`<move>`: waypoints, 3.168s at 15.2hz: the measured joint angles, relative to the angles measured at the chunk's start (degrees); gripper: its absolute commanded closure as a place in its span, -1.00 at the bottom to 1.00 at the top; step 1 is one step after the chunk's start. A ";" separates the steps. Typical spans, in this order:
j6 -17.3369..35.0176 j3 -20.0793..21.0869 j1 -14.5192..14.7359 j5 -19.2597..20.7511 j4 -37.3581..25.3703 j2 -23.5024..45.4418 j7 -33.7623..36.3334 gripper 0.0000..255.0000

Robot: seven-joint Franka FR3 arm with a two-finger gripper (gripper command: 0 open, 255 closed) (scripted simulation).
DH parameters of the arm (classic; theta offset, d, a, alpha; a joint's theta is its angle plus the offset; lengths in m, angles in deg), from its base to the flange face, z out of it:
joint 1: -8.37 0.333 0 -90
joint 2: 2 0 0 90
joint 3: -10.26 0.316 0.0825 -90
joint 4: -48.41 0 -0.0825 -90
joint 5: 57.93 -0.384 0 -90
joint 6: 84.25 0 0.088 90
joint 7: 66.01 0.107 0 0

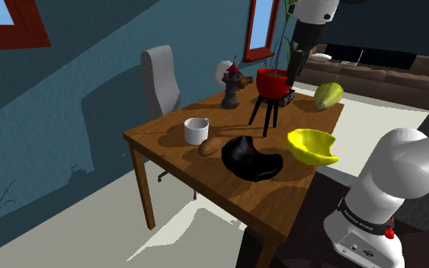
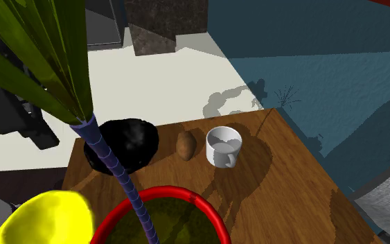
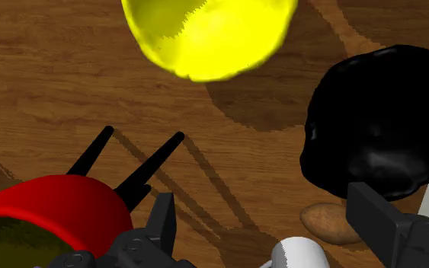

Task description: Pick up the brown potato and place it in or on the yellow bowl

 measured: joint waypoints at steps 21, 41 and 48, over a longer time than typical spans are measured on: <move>25.80 -4.31 10.89 -5.12 -3.40 34.27 -29.76 -1.00; 36.59 -2.48 14.02 -8.29 -6.21 49.75 -40.76 -1.00; 37.16 -2.73 13.76 -8.32 -6.28 49.62 -41.24 1.00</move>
